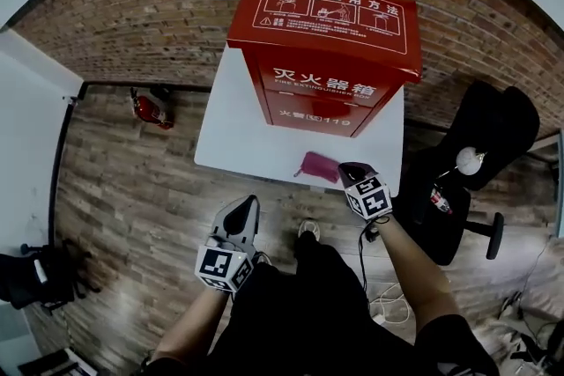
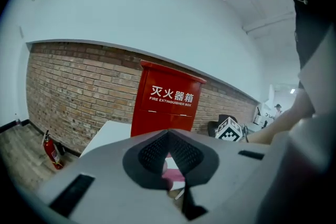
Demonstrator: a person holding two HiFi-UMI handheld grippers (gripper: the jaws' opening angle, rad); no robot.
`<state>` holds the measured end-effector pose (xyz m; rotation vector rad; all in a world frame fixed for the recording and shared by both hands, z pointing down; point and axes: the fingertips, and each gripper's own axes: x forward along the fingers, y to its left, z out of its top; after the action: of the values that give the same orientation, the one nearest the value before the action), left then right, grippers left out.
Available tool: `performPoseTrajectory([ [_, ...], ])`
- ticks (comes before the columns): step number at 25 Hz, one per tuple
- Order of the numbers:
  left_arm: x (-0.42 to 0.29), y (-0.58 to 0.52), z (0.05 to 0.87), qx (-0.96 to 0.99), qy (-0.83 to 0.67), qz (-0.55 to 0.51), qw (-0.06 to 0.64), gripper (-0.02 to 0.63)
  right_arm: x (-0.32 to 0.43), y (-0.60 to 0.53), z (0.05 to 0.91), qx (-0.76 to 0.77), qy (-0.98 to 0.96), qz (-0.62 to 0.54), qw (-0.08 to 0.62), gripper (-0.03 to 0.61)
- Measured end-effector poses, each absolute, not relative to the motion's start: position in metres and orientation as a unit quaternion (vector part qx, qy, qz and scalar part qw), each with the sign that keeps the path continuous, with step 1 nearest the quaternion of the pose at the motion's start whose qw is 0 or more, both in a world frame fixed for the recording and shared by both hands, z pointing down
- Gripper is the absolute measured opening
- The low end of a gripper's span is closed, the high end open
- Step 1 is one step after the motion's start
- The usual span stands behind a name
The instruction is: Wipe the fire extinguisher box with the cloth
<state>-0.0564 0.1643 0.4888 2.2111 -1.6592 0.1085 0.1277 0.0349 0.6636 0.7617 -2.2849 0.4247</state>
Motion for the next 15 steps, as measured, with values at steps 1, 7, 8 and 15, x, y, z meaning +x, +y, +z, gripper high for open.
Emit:
performPoseTrajectory([
  [1, -0.057, 0.163, 0.493, 0.78, -0.595, 0.041, 0.19, 0.012, 0.126, 0.03, 0.679, 0.277, -0.875, 0.162, 0.363, 0.02],
  [7, -0.073, 0.163, 0.517, 0.741, -0.635, 0.056, 0.211, 0.012, 0.109, 0.009, 0.76, 0.187, -0.849, 0.128, 0.478, 0.031],
  [8, -0.077, 0.164, 0.52, 0.735, -0.641, 0.057, 0.214, 0.012, 0.106, 0.007, 0.772, 0.172, -0.845, 0.127, 0.491, 0.071],
  [15, -0.098, 0.177, 0.546, 0.7, -0.669, 0.075, 0.237, 0.012, 0.099, -0.003, 0.833, 0.102, -0.812, 0.134, 0.558, 0.152],
])
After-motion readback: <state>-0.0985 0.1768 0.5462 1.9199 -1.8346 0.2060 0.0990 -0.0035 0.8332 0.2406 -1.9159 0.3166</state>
